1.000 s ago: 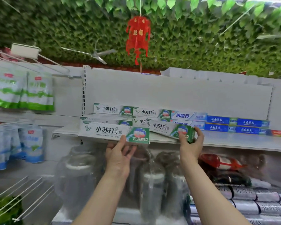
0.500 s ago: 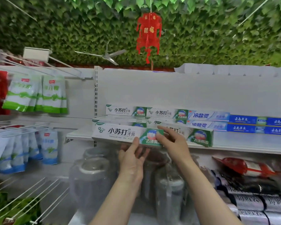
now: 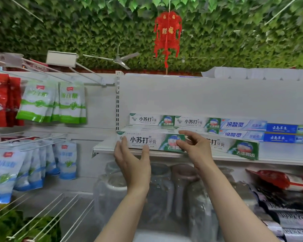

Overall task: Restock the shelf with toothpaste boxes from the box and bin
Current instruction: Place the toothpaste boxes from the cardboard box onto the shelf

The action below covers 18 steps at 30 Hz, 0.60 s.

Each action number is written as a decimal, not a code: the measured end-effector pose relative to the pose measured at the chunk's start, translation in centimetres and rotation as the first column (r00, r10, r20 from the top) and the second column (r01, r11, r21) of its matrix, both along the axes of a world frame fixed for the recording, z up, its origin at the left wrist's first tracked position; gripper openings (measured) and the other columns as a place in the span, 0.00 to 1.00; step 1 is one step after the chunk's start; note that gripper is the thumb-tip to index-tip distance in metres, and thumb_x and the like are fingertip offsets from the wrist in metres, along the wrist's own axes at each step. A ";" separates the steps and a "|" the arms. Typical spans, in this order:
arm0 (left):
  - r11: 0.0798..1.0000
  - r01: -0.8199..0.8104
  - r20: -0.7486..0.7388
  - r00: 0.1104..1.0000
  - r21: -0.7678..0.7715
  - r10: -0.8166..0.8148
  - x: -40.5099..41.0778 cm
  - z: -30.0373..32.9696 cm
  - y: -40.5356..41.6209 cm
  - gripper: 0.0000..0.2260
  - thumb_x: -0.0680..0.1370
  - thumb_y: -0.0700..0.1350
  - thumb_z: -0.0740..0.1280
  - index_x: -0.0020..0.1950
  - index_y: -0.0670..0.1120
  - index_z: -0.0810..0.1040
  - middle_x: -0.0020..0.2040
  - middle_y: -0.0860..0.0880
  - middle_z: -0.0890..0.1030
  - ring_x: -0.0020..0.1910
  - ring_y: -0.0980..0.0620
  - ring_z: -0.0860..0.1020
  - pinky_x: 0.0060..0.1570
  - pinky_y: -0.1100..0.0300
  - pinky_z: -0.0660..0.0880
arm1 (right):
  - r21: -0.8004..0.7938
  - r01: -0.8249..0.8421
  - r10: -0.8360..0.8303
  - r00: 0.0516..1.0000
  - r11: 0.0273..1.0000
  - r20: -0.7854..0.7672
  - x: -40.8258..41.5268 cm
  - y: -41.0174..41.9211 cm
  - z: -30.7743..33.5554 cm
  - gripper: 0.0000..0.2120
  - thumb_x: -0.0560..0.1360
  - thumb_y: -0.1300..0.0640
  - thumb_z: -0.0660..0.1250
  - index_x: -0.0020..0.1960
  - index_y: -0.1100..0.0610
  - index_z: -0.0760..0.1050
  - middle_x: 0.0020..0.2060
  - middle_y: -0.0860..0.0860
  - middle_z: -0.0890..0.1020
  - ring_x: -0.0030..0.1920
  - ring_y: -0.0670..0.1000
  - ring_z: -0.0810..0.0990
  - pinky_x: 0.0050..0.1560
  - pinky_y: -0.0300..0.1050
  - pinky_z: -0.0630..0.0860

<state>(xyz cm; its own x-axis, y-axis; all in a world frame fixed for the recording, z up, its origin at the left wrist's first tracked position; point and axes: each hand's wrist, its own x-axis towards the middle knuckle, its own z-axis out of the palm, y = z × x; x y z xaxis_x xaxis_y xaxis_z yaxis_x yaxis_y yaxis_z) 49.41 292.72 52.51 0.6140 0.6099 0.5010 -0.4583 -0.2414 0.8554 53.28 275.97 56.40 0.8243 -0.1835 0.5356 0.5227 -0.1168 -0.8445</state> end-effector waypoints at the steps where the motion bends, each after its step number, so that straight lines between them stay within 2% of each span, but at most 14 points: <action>1: 0.998 0.010 -0.021 1.000 0.059 -0.008 0.3 -0.1 0.3 0.32 0.78 0.53 0.70 0.79 0.52 0.62 0.79 0.50 0.56 0.78 0.49 0.57 0.76 0.49 0.60 | -0.035 0.039 -0.039 0.999 0.999 -0.001 0.5 0.3 -0.2 0.16 0.72 0.65 0.76 0.52 0.46 0.83 0.49 0.53 0.86 0.52 0.53 0.84 0.57 0.51 0.82; 3: 0.987 0.018 -0.059 0.998 0.158 -0.009 0.9 -0.3 0.8 0.31 0.78 0.55 0.69 0.79 0.52 0.63 0.80 0.49 0.54 0.79 0.49 0.54 0.77 0.48 0.58 | -0.129 0.140 -0.140 0.990 0.982 0.005 0.5 1.0 -0.5 0.17 0.74 0.62 0.75 0.58 0.45 0.81 0.55 0.50 0.85 0.56 0.49 0.81 0.59 0.45 0.78; 5: 0.976 0.025 -0.092 0.996 0.215 -0.006 1.4 -0.5 1.2 0.30 0.79 0.57 0.67 0.78 0.52 0.64 0.81 0.50 0.55 0.79 0.49 0.53 0.77 0.48 0.56 | -0.135 0.246 -0.245 0.969 0.960 0.025 -0.1 1.8 -1.1 0.22 0.77 0.58 0.72 0.70 0.48 0.75 0.63 0.49 0.81 0.62 0.48 0.79 0.62 0.42 0.73; 8: 0.967 0.042 -0.124 0.992 0.252 -0.010 1.7 -0.8 1.3 0.29 0.79 0.59 0.66 0.78 0.52 0.64 0.81 0.50 0.56 0.80 0.47 0.53 0.77 0.47 0.54 | -0.104 0.374 -0.372 0.927 0.922 0.036 -1.1 3.3 -2.1 0.27 0.82 0.52 0.63 0.79 0.49 0.61 0.69 0.50 0.77 0.70 0.54 0.74 0.69 0.48 0.67; 11: 0.958 0.052 -0.151 0.988 0.283 -0.008 1.8 -0.8 1.3 0.29 0.79 0.60 0.65 0.78 0.52 0.65 0.81 0.48 0.56 0.80 0.46 0.53 0.78 0.46 0.51 | -0.194 0.391 -0.399 0.917 0.900 -0.004 -0.9 4.6 -3.0 0.29 0.83 0.49 0.57 0.82 0.50 0.52 0.75 0.50 0.70 0.76 0.59 0.65 0.74 0.55 0.61; 14: 0.947 0.069 -0.192 0.981 0.313 -0.008 2.2 -0.7 1.4 0.30 0.79 0.62 0.64 0.78 0.52 0.64 0.81 0.48 0.53 0.80 0.45 0.52 0.77 0.42 0.53 | -0.279 0.361 -0.391 0.919 0.890 -0.057 -0.5 5.1 -3.0 0.31 0.84 0.47 0.56 0.83 0.52 0.48 0.79 0.50 0.62 0.80 0.59 0.55 0.76 0.55 0.56; 18: 0.943 0.079 -0.211 0.977 0.322 -0.010 2.4 -0.7 1.4 0.31 0.79 0.63 0.63 0.78 0.51 0.63 0.82 0.49 0.52 0.80 0.44 0.52 0.77 0.41 0.53 | -0.279 0.343 -0.377 0.923 0.897 -0.077 -0.4 5.2 -2.5 0.32 0.83 0.47 0.56 0.83 0.53 0.47 0.80 0.51 0.61 0.80 0.59 0.54 0.76 0.56 0.55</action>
